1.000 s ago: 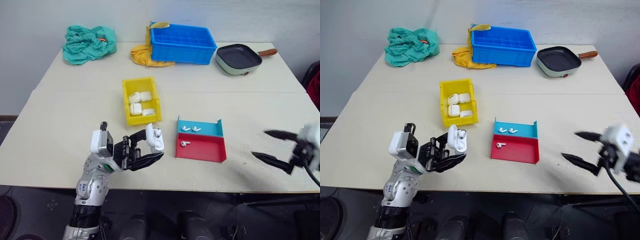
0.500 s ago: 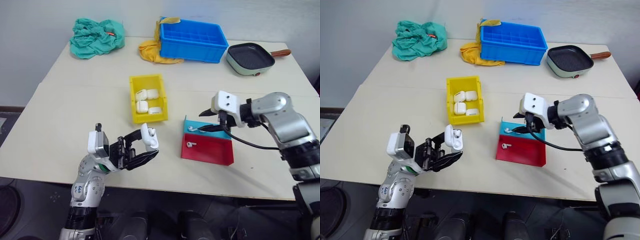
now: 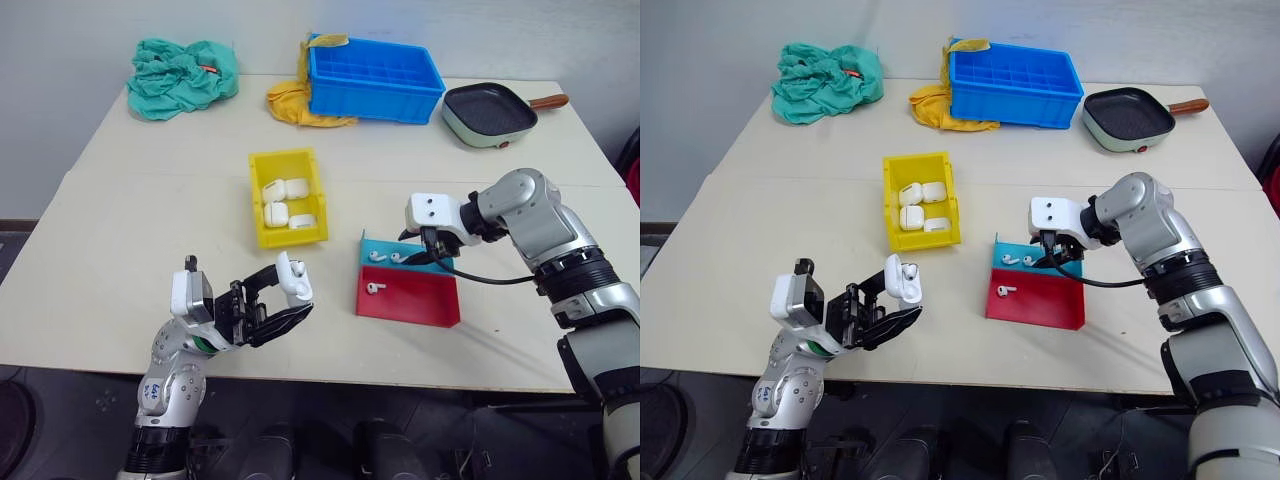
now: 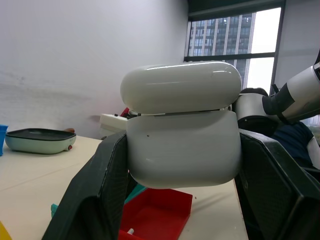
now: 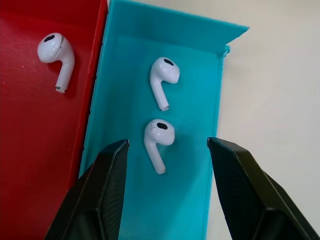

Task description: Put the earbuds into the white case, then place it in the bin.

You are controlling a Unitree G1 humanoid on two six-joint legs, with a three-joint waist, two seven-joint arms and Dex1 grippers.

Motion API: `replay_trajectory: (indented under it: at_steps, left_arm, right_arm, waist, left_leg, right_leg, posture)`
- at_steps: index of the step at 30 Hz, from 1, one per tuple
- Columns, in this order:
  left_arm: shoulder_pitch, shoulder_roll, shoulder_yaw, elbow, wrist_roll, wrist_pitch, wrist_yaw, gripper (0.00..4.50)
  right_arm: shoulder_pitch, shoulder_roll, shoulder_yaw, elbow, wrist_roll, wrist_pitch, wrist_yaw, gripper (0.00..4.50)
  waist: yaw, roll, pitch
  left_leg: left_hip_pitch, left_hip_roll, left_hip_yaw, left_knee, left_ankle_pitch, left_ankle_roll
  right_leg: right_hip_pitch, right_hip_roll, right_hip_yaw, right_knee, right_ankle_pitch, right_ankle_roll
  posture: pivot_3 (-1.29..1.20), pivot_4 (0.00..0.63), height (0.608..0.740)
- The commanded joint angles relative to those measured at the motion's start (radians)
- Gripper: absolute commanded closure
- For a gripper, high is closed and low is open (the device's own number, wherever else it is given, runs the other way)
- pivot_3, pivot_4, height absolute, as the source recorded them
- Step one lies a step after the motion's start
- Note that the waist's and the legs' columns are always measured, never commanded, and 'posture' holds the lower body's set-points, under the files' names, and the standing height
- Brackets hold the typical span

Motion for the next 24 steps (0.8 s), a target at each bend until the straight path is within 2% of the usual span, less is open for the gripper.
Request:
replay_trajectory:
  at_steps: [1,11,24]
  left_arm:
    - [0.009,-0.001,-0.005,-0.042,0.007,-0.017,0.015,1.68]
    - [-0.003,0.008,-0.01,-0.033,0.011,-0.02,0.016,1.68]
    - [-0.009,0.015,-0.004,-0.028,0.003,-0.015,0.013,1.68]
  right_arm:
    - [-0.053,0.022,0.007,0.048,-0.041,-0.055,0.004,1.96]
    - [-0.1,0.078,0.016,0.16,-0.103,-0.12,-0.003,1.96]
    - [-0.094,0.076,0.021,0.158,-0.133,-0.105,0.043,1.96]
  waist:
    - [0.0,0.0,0.0]
    - [0.0,0.0,0.0]
    - [-0.001,0.0,0.0]
  left_leg:
    - [0.0,0.0,0.0,0.0,0.0,0.0]
    - [0.0,0.0,0.0,0.0,0.0,0.0]
    - [0.0,0.0,0.0,0.0,0.0,0.0]
  right_leg:
    - [0.0,0.0,0.0,0.0,0.0,0.0]
    - [0.0,0.0,0.0,0.001,0.0,0.0]
    - [0.0,0.0,0.0,0.001,0.0,0.0]
  posture:
    - [0.0,0.15,0.74]
    - [0.0,0.15,0.74]
    - [0.0,0.15,0.74]
